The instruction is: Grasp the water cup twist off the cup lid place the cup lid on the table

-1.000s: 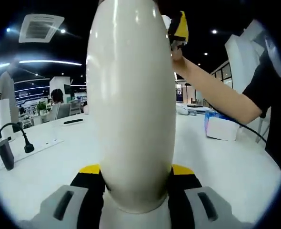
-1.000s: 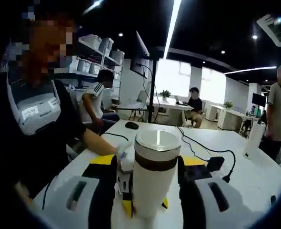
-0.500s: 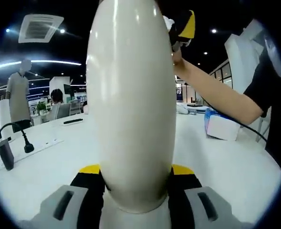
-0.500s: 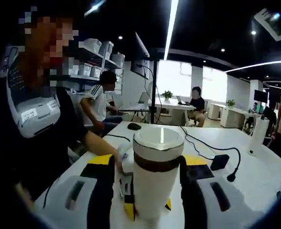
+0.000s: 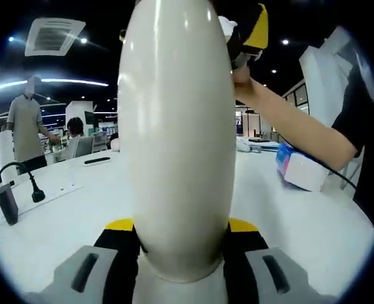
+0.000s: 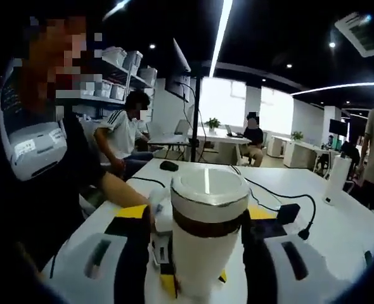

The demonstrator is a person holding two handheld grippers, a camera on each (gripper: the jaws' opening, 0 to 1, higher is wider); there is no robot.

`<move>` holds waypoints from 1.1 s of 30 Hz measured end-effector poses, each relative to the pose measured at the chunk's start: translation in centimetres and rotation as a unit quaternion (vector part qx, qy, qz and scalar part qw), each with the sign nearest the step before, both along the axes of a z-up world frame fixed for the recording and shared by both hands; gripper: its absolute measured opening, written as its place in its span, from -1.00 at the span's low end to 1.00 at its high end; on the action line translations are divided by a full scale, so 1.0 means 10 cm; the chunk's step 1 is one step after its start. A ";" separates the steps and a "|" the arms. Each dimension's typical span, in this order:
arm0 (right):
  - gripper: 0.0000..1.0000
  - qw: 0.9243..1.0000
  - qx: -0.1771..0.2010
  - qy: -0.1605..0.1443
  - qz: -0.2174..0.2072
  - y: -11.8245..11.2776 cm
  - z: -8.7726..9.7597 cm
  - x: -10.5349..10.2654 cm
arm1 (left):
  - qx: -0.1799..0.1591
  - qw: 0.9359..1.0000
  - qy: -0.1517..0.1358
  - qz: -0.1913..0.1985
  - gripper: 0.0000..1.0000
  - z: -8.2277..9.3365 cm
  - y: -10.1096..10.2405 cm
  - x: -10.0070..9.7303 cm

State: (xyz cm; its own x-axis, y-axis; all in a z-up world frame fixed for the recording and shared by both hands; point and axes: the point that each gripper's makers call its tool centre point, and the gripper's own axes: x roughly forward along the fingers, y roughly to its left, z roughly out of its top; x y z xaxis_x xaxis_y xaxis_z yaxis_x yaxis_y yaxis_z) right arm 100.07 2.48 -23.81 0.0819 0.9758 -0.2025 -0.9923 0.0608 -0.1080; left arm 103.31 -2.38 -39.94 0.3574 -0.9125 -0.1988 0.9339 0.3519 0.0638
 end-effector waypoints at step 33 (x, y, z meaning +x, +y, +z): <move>-0.11 0.984 0.152 0.066 0.071 -0.10 0.15 0.16 | 0.003 1.000 0.001 -0.005 0.04 0.01 -0.04 -0.09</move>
State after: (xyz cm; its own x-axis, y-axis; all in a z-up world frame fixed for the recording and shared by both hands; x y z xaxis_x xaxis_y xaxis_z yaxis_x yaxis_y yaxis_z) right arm 101.64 1.48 -22.34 -0.0679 0.9925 0.1012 -0.9972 -0.0708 0.0245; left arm 102.39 -2.76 -39.80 0.3476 -0.9149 -0.2052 0.9376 0.3419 0.0639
